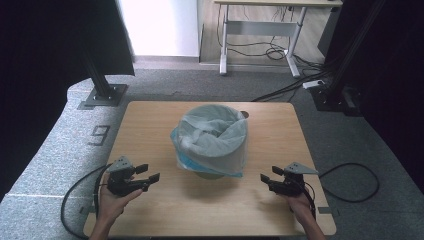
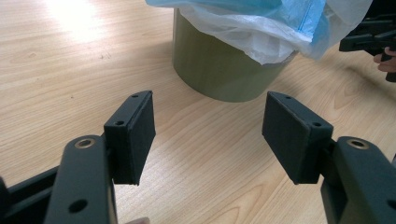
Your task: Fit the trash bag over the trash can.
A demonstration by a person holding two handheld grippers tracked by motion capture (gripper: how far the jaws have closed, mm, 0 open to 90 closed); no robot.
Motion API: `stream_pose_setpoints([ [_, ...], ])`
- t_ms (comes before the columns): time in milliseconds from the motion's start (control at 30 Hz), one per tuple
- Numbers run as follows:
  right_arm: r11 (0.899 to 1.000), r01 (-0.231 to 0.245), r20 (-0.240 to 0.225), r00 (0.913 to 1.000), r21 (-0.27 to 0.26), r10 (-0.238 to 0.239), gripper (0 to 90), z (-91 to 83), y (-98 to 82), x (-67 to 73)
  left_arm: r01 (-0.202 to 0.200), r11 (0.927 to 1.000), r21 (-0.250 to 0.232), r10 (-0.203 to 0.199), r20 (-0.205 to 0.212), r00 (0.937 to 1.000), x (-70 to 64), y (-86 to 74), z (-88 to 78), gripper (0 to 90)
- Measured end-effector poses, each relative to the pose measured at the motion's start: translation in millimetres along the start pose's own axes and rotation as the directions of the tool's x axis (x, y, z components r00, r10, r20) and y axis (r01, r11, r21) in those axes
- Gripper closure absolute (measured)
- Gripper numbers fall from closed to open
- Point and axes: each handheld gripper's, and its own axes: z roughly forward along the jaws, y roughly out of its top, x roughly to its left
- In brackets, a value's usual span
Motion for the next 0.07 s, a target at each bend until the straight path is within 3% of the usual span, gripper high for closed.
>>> stream_pose_setpoints([
  [67,1.000,0.000,0.000,1.0000,0.000,0.000,31.9,0.1,0.0,-0.2,-0.003,1.0000,0.003,0.003,-0.001,1.0000,0.1,-0.1,0.5,34.3],
])
